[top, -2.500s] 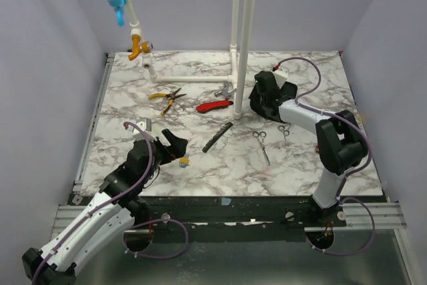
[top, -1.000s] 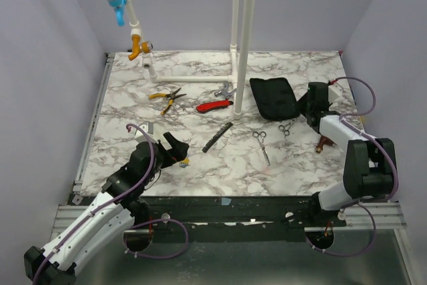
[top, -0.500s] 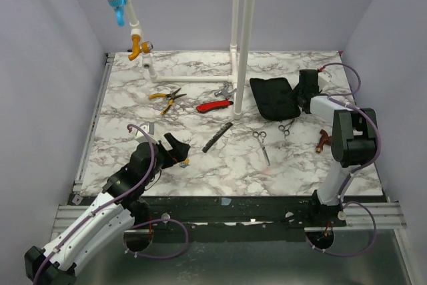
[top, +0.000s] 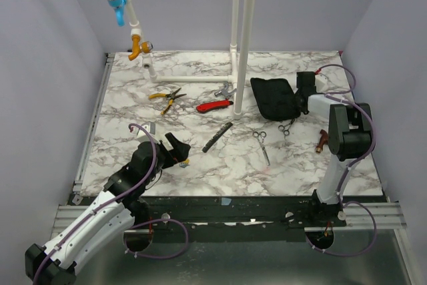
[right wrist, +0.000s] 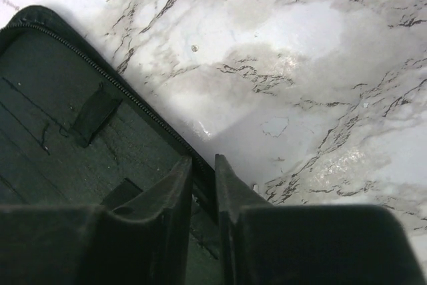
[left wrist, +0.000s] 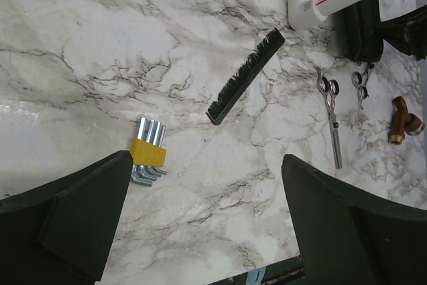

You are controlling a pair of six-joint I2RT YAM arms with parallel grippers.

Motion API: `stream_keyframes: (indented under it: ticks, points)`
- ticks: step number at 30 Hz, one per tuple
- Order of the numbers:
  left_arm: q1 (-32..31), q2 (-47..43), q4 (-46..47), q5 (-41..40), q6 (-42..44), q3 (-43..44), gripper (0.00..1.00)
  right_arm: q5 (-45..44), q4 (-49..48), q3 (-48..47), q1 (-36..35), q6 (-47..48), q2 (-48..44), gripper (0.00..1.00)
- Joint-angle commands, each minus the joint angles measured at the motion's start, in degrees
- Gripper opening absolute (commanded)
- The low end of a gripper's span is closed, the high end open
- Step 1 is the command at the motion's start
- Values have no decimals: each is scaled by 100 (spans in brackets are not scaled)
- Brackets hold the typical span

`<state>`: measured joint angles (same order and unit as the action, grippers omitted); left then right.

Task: Sort the hair-cutting tools
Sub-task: Pick up the hairdressing tool bag at the center of the board, then place the hairdressing tool bag at the center of the board.

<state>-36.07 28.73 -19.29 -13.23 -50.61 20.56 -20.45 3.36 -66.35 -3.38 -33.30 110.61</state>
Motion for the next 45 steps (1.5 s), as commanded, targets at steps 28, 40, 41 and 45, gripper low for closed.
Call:
stream_keyframes:
  ticks: [28, 40, 41, 45]
  points:
    - [49, -210, 86, 219, 74, 18, 96, 759, 1430, 1855, -65, -739, -5026, 1]
    - [57, -241, -160, 250, 85, 349, 95, 2087, 2593, 1592, -439, -911, -6656, 1]
    - [61, -249, -233, 222, 84, 391, 95, 2292, 2600, 1629, -464, -1008, -6755, 1]
    - [52, -378, -347, 174, 55, 425, 95, 2974, 2543, 1819, -596, -1388, -6967, 1]
